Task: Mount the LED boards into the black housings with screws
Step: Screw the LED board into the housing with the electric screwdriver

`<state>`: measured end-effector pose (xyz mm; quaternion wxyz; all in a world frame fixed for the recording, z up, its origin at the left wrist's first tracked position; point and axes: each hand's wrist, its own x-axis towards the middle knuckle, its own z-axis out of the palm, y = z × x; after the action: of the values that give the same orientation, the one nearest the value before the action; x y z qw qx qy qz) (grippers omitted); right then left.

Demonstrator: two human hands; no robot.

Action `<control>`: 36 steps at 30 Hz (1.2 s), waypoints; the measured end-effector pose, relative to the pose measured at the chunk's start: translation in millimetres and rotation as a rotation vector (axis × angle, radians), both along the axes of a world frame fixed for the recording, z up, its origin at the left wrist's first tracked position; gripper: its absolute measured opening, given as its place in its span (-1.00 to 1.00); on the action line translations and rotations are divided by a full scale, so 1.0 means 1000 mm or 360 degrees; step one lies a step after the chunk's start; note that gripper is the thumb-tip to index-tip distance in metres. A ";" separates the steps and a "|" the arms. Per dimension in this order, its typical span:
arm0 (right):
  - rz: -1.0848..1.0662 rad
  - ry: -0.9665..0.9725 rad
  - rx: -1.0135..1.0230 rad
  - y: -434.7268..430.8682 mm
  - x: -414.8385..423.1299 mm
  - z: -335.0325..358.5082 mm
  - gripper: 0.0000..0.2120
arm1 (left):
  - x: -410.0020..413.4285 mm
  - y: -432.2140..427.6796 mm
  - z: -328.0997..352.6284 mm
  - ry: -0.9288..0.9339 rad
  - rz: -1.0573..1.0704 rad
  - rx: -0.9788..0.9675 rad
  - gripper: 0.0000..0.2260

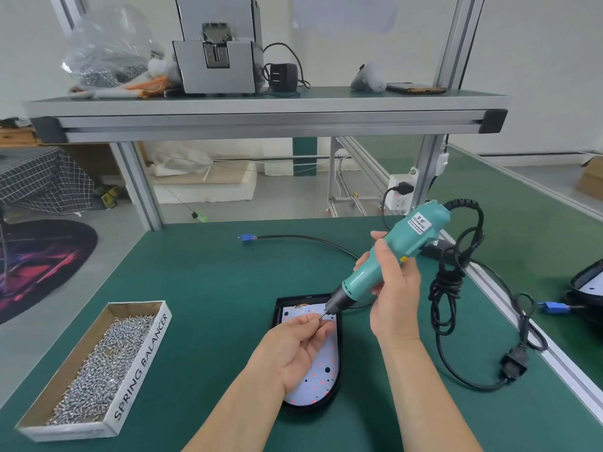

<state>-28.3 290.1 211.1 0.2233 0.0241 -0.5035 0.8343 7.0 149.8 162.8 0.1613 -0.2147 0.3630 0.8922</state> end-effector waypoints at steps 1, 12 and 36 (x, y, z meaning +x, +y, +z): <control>-0.0038 0.0004 0.0018 0.001 0.001 -0.001 -0.87 | 0.000 0.000 0.000 -0.0007 0.0010 -0.0003 -0.91; -0.0531 0.0010 -0.0081 -0.015 -0.012 0.011 -0.91 | 0.002 0.008 -0.002 0.0091 -0.0041 -0.0230 -0.84; -0.0574 0.0193 0.0624 -0.013 -0.031 -0.013 -0.73 | -0.004 0.033 -0.005 0.0672 -0.0732 -0.3127 -0.66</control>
<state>-59.5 277.5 197.9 0.3889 0.0267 -0.6374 0.6646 2.9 183.3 157.8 0.0144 -0.0159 0.9854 0.1689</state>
